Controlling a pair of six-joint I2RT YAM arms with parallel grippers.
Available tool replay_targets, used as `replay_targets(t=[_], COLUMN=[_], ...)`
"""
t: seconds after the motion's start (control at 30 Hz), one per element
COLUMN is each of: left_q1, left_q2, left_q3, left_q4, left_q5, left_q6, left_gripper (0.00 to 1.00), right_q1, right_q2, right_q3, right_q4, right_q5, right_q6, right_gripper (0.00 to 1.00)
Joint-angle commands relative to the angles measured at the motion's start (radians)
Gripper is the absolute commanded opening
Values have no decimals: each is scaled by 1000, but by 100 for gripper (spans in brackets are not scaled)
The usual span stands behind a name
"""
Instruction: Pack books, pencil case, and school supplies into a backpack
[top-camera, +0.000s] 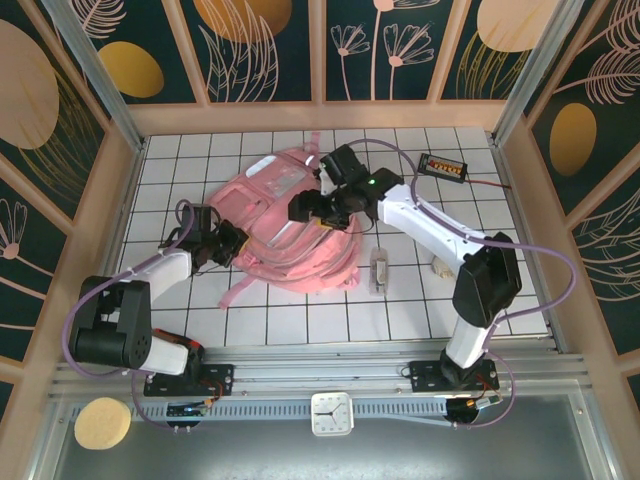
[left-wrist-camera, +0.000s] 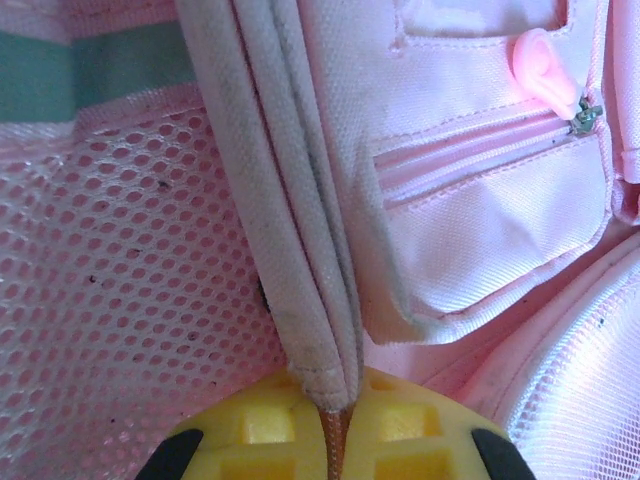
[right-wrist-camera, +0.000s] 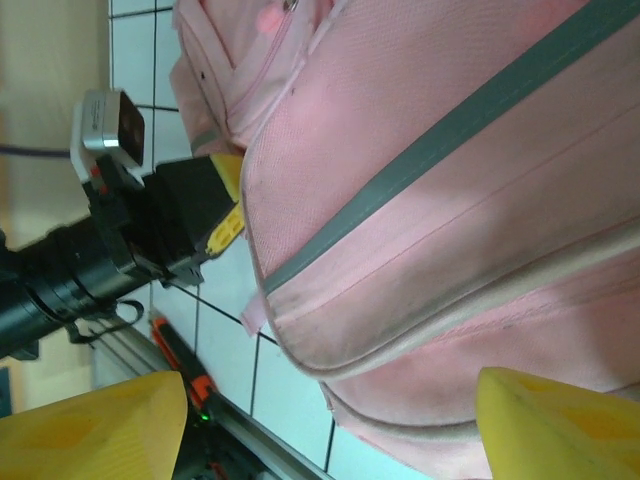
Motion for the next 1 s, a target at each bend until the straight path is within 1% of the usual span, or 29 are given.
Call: replay_targets(t=[0.0, 0.1, 0.17, 0.2, 0.27, 0.33, 0.43, 0.53, 0.6, 0.67, 0.73, 0.9, 0.97], left_q1=[-3, -17, -60, -87, -107, -108, -115, -127, -130, -138, -143, -146, -147], left_q2=[-69, -131, -146, -160, -188, -200, -208, -221, -225, -230, -234, -259, -272], left_q3=[105, 180, 222, 217, 183, 187, 211, 212, 214, 216, 218, 219, 212], left_q4=[-7, -51, -60, -21, 62, 63, 33, 40, 34, 38, 44, 35, 29], left_q5=[98, 116, 93, 83, 73, 74, 75, 77, 78, 76, 76, 74, 70], left_q6=[-12, -44, -70, -118, -218, -239, -223, -236, -232, -239, -247, -249, -250], left_gripper=[0, 0, 0, 0, 0, 0, 0, 0, 0, 0, 0, 0, 0], right_q1=[110, 197, 252, 282, 337, 374, 396, 399, 398, 398, 398, 396, 392], right_q2=[-82, -77, -62, -56, -51, -41, -28, 1, 42, 82, 110, 161, 187], right_q3=[23, 30, 33, 33, 22, 20, 24, 46, 97, 141, 160, 196, 227], right_q4=[-28, -39, -47, -50, -42, -65, -98, -117, -180, -229, -239, -256, -295], right_q5=[148, 219, 268, 300, 360, 435, 546, 609, 651, 676, 679, 697, 720], right_q6=[78, 207, 290, 334, 406, 460, 501, 511, 519, 517, 505, 514, 528], right_gripper=[81, 80, 78, 77, 73, 71, 71, 67, 62, 59, 56, 54, 50])
